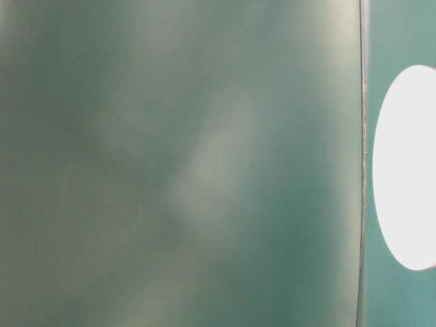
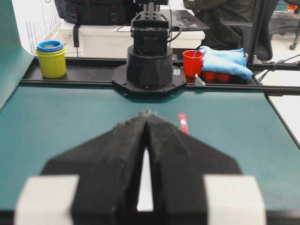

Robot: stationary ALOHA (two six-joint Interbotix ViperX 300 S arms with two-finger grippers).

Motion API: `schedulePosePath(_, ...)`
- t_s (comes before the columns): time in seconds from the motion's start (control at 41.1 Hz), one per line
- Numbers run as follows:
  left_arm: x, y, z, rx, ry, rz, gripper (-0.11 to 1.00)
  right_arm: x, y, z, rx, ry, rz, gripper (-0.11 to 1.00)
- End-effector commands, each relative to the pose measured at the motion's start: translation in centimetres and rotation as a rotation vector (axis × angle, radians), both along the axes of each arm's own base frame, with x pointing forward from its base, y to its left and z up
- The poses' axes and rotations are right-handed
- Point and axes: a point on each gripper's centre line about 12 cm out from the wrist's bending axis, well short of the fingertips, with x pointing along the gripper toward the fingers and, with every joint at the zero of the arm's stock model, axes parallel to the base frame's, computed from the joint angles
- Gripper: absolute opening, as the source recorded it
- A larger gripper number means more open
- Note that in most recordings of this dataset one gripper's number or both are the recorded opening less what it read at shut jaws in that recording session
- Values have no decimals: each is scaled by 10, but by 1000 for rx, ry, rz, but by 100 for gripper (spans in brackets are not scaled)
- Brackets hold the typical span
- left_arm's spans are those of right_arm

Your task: Grip the spoon and scoop the red block from the bowl with right arm.

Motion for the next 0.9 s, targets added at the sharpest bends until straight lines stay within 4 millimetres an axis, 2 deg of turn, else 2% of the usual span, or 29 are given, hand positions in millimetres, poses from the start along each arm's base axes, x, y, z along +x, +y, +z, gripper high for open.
schedulePosePath(0.0, 5, -1, -1, -14, 55, -3, 0, 3, 0, 1, 34, 6, 0, 0)
schedulePosePath(0.17, 6, -1, -2, -12, 120, -3, 0, 9, -1, -4, 42, 76, -1, 0)
schedulePosePath(0.877, 6, 1, -5, -12, 189, 7, 0, 10, 4, -2, 42, 78, 20, 1)
